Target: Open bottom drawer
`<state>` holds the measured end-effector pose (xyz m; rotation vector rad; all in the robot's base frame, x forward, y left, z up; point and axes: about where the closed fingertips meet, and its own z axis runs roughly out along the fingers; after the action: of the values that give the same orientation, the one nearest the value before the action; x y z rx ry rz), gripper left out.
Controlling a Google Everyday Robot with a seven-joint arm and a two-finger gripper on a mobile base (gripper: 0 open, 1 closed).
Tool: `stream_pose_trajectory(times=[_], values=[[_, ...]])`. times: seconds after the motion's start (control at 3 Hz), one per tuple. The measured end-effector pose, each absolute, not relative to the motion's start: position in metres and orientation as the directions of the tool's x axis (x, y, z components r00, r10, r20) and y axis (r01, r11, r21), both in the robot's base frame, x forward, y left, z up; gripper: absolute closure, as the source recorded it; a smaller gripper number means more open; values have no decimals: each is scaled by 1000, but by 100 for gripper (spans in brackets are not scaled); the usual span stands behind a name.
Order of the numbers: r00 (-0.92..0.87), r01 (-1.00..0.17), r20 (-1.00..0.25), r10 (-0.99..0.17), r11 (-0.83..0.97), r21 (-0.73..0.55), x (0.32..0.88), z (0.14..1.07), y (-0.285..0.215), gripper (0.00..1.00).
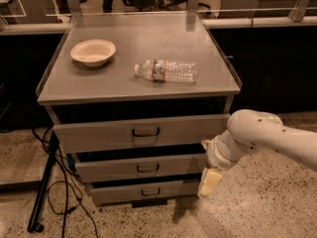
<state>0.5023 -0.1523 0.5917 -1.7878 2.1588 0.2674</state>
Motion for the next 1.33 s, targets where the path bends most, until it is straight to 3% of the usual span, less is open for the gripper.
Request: stream_pose_trajectory(times=[0.67, 1.33], values=[[-167, -986, -352, -921, 165, 36, 463, 492, -137, 0], [-147, -987, -399, -905, 163, -6, 457, 487, -134, 0]])
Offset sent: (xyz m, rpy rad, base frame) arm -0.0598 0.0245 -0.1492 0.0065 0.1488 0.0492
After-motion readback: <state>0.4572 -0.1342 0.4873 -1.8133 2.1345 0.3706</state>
